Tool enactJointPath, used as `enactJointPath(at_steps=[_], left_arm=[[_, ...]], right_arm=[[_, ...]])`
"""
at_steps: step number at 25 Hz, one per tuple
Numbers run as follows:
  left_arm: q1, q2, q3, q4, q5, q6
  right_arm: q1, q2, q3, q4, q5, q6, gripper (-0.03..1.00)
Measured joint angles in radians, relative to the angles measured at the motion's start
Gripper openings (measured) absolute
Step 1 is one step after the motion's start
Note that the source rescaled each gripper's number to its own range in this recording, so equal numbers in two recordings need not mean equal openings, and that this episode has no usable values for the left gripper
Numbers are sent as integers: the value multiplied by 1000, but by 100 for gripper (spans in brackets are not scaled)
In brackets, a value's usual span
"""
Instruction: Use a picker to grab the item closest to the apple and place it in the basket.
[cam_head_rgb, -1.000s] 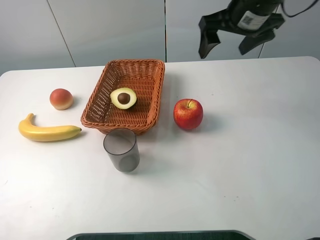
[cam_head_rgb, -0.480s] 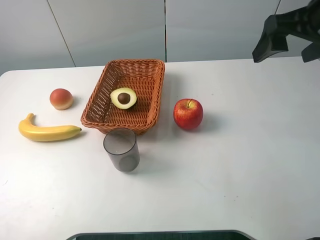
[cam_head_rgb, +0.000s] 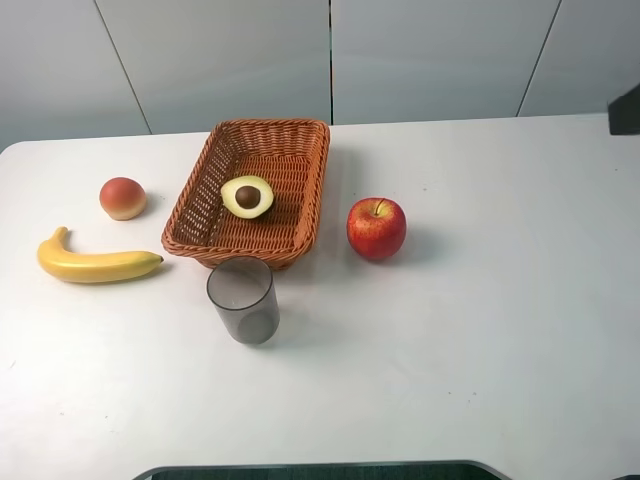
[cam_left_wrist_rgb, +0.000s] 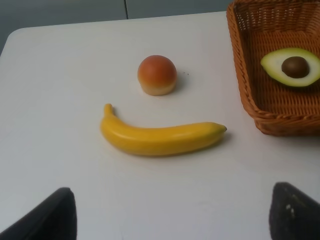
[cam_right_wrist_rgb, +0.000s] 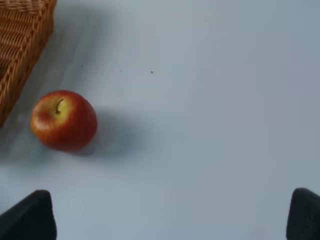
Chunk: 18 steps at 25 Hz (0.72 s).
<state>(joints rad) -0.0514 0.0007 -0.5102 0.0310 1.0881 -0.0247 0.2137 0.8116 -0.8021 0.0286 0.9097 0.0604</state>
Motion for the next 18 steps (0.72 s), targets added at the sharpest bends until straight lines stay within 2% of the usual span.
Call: enactJointPath(at_steps=[7,14,18], left_arm=[[0,0,0,0,0,0],[0,0,0,0,0,0],[0,0,0,0,0,0]], right_arm=[[0,-330,108,-29,99,-2,100],[0,-589,141,-37,228,-17,100],[0,-707,172,-29,233,-36,100]])
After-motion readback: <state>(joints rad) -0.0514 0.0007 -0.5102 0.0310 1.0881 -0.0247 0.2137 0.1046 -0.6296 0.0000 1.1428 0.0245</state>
